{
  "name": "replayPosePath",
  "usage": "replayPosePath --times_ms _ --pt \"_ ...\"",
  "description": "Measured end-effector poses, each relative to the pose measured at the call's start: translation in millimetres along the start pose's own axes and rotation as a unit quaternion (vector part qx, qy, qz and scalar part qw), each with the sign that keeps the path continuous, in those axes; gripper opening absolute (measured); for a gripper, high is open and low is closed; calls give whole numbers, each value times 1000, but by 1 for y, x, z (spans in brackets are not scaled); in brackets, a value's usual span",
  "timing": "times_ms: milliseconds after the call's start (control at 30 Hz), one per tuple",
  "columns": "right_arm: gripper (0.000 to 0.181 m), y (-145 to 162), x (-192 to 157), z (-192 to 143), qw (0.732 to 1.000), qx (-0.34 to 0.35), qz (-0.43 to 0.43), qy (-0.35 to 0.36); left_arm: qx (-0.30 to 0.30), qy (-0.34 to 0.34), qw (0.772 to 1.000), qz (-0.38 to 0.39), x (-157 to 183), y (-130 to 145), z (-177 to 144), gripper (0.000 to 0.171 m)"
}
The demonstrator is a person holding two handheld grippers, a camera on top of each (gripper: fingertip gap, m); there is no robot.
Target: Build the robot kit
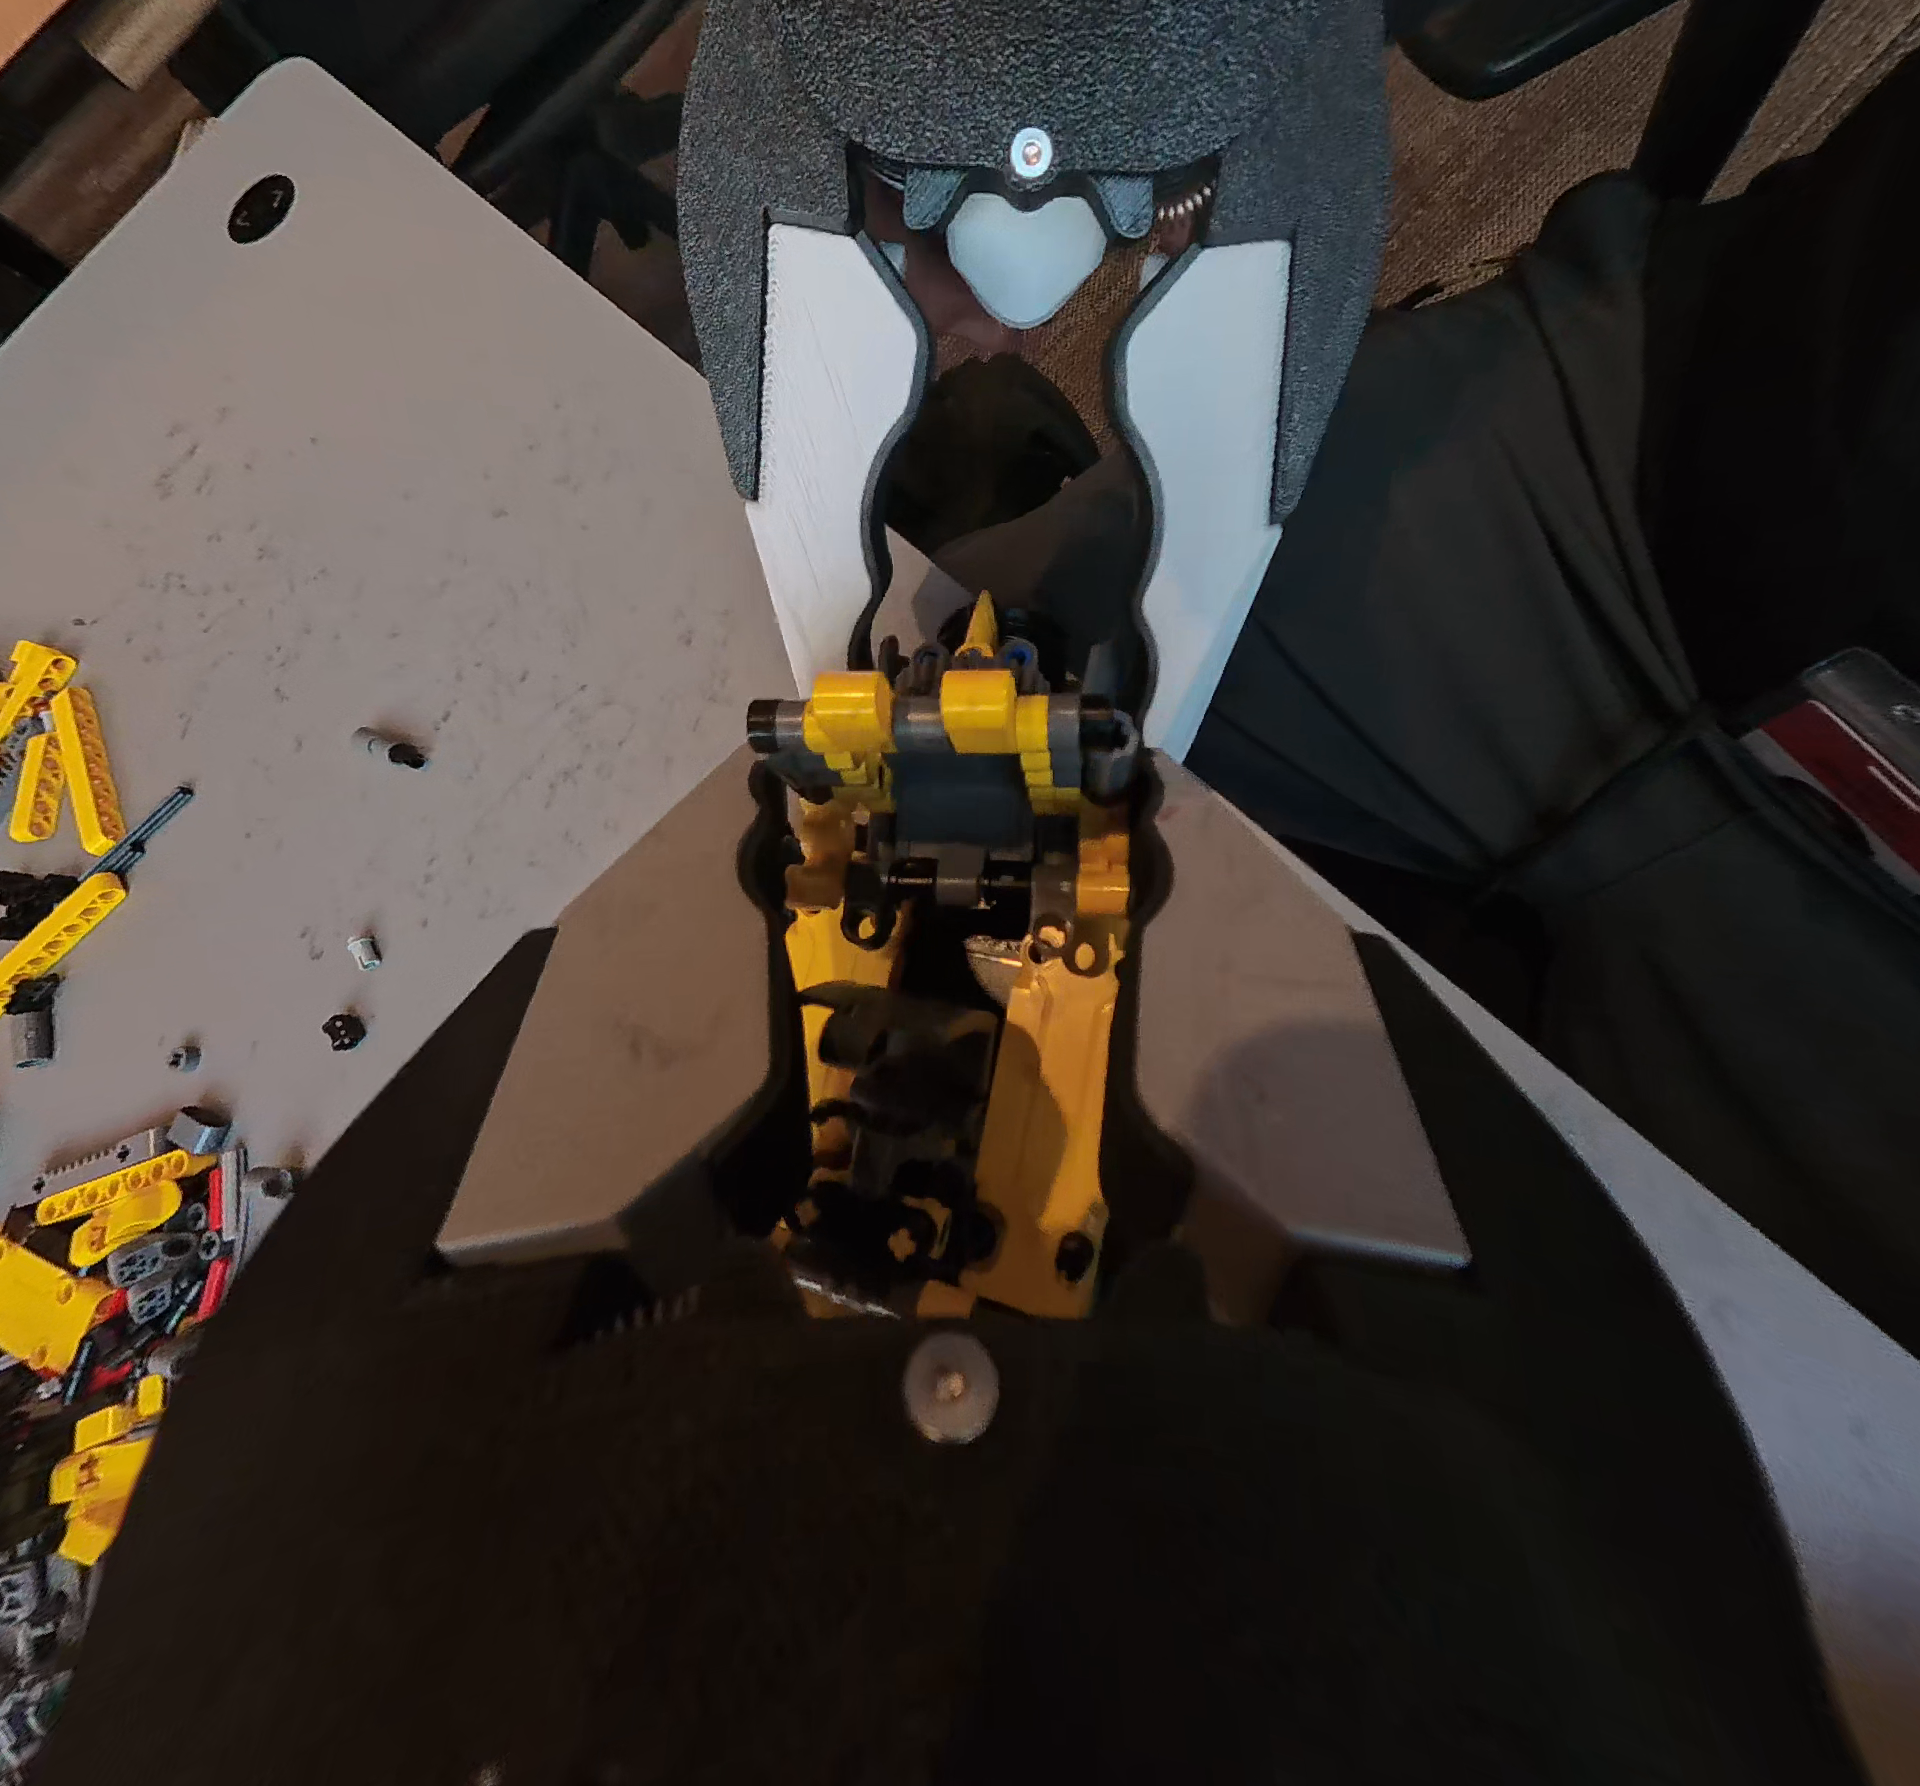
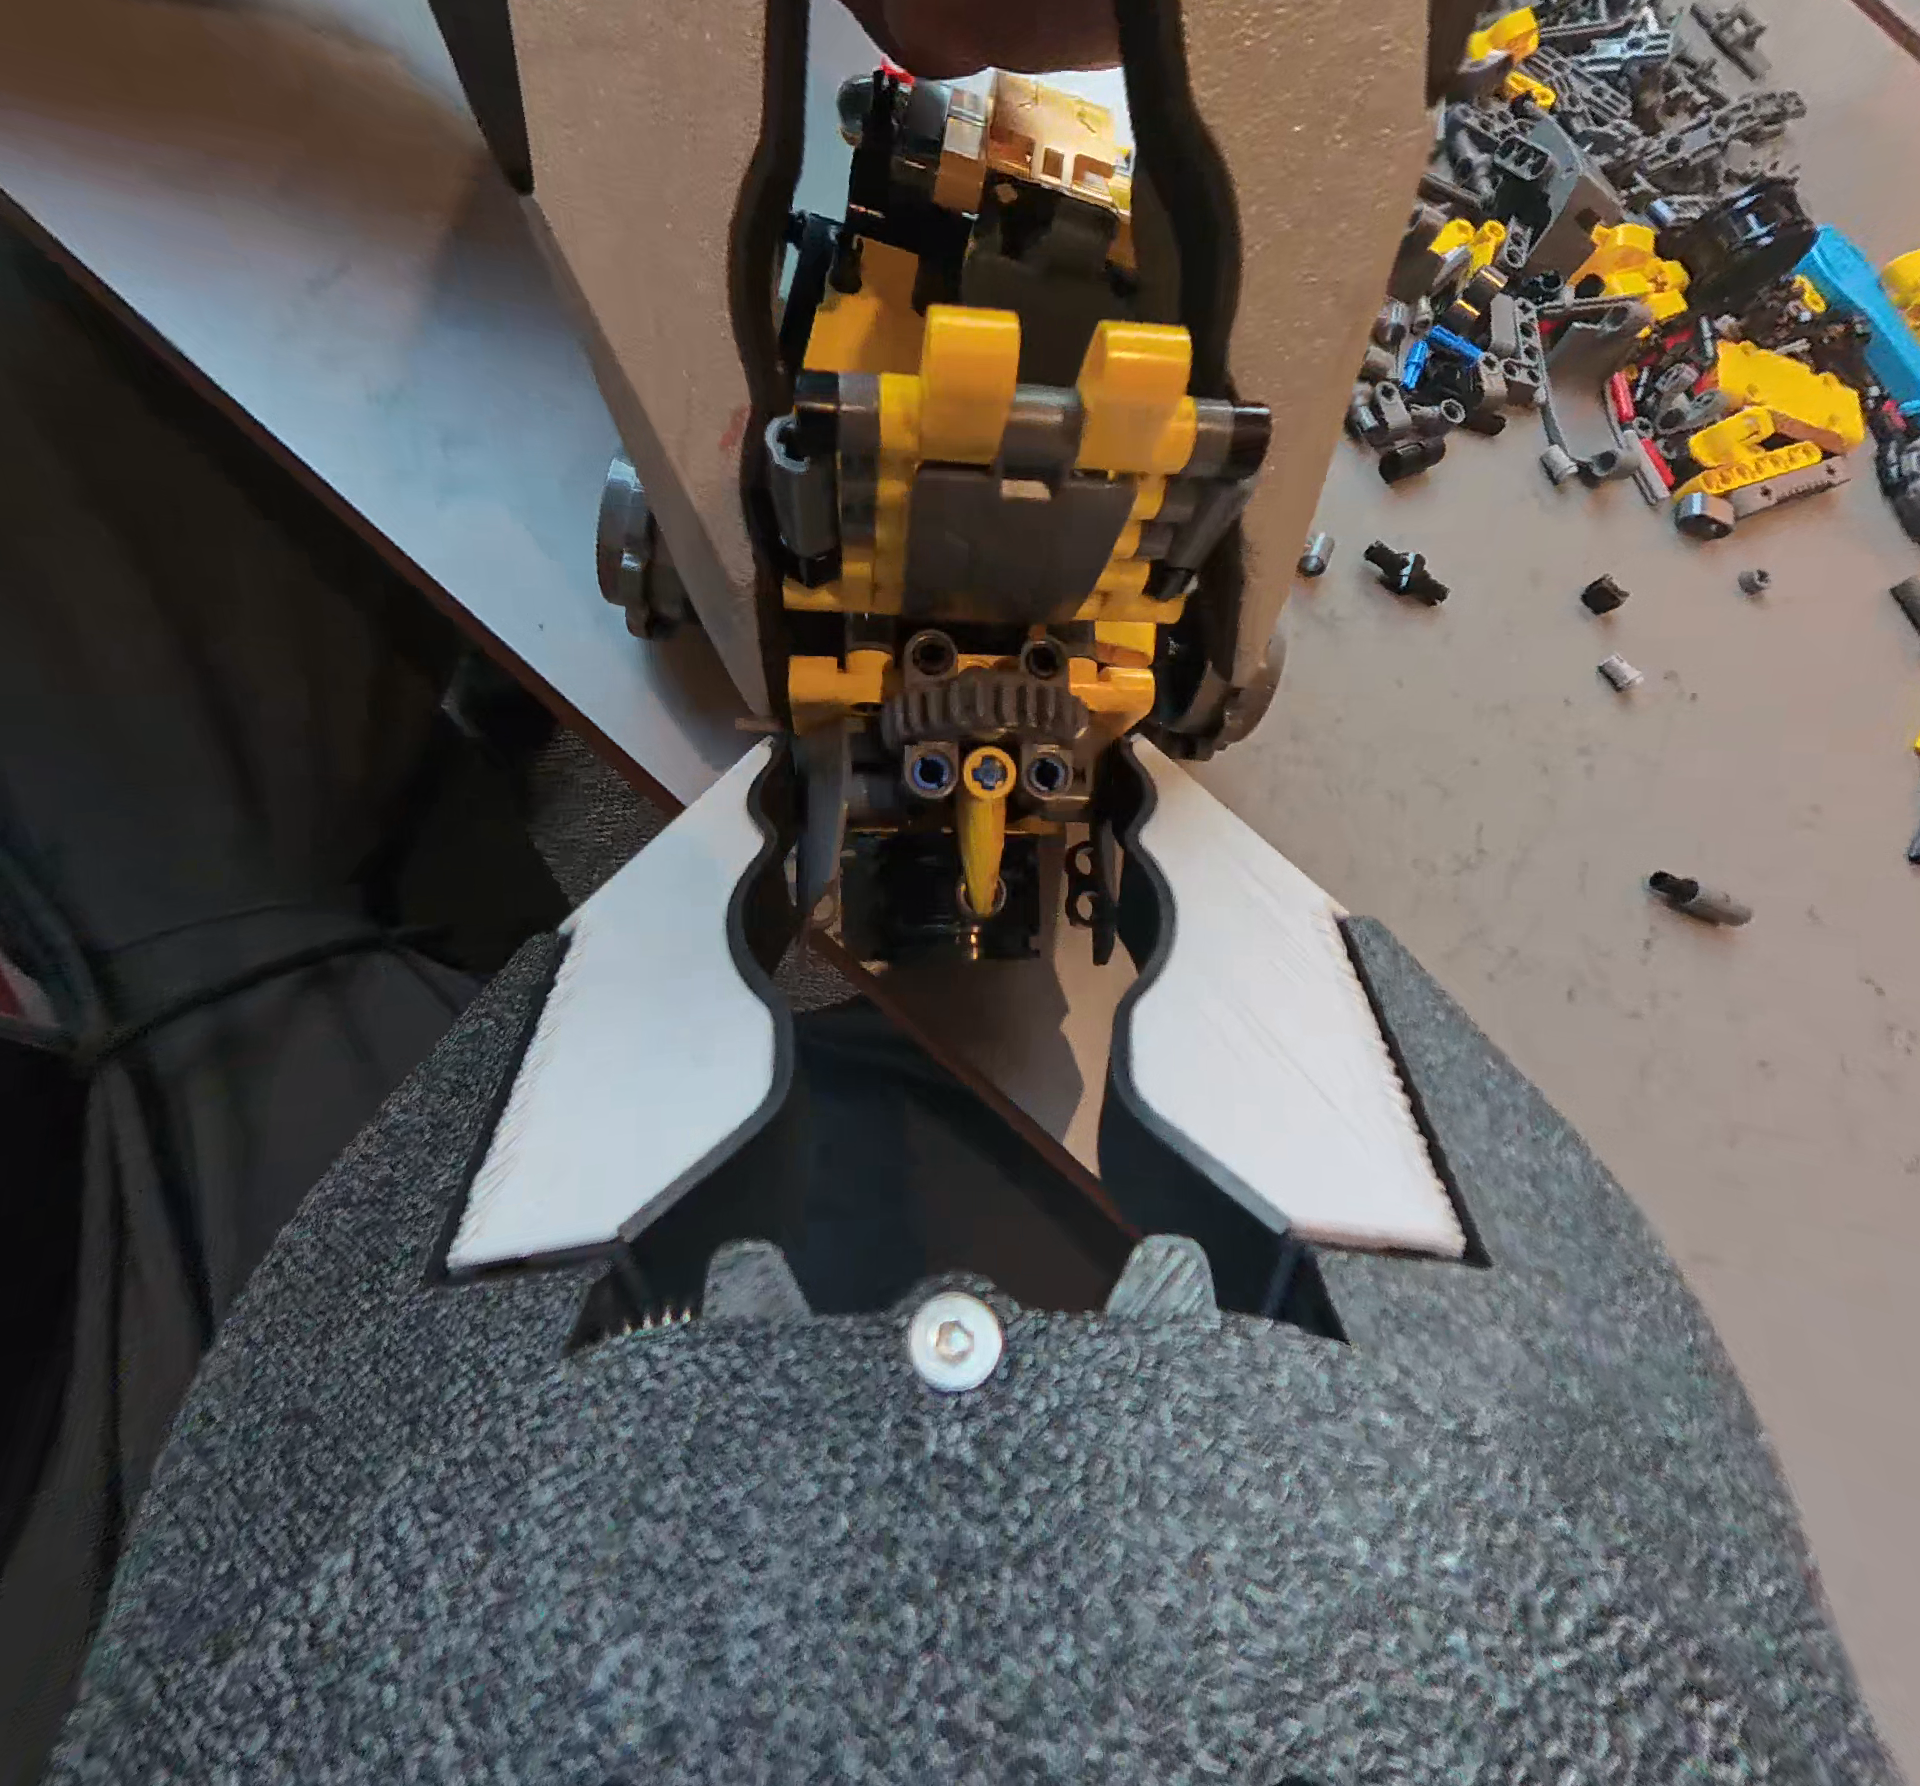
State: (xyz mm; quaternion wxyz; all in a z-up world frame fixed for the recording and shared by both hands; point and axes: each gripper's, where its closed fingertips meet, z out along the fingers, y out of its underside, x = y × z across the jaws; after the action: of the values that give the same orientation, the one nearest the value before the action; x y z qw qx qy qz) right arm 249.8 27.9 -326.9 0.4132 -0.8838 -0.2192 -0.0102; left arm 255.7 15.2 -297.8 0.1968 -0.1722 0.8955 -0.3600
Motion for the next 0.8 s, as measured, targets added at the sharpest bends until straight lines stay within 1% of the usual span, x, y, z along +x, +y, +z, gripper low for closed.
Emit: replayPosePath --times_ms 100,167,200,233,267,333,367,467,533,567,633,700,800 --pt "60 -2 0 -1 1000 13 25 -10 -6 -13 1000 -6 -4 1 -5 64" --pt "60 -3 1 -2 998 24 55 -22 -1 -29 1000 -6 -10 0 -21 68" --pt "60 -4 1 -3 996 32 75 -28 6 -34 999 -16 -13 0 -32 76" --pt "60 -4 2 -3 994 37 96 -34 6 -39 999 -32 -17 4 -44 90" --pt "59 -4 1 -3 992 40 114 -43 -12 -49 998 -42 -22 16 -54 99" --pt "59 -5 -1 -3 988 45 139 -51 -53 -79 994 -48 -32 46 -68 98" --pt "59 -4 -1 -3 988 42 143 -48 -61 -71 994 -57 -31 56 -71 98" --pt "59 -4 -1 -2 990 24 134 -35 -79 -65 992 -72 -33 74 -66 96" --pt "59 -4 -2 -2 993 7 115 -24 -56 -44 994 -84 -31 70 -60 94" --pt "59 -3 -1 -3 994 -5 105 -17 -49 -33 994 -87 -29 69 -58 89" --pt "59 -2 -1 -3 995 -24 91 -11 -44 -27 994 -92 -28 70 -57 90" --pt "59 -2 -3 -3 996 -43 79 -13 -59 -23 995 -81 -24 75 -56 95" --pt "59 -1 -2 -2 996 -67 65 -14 -79 -24 995 -63 -22 82 -51 95"
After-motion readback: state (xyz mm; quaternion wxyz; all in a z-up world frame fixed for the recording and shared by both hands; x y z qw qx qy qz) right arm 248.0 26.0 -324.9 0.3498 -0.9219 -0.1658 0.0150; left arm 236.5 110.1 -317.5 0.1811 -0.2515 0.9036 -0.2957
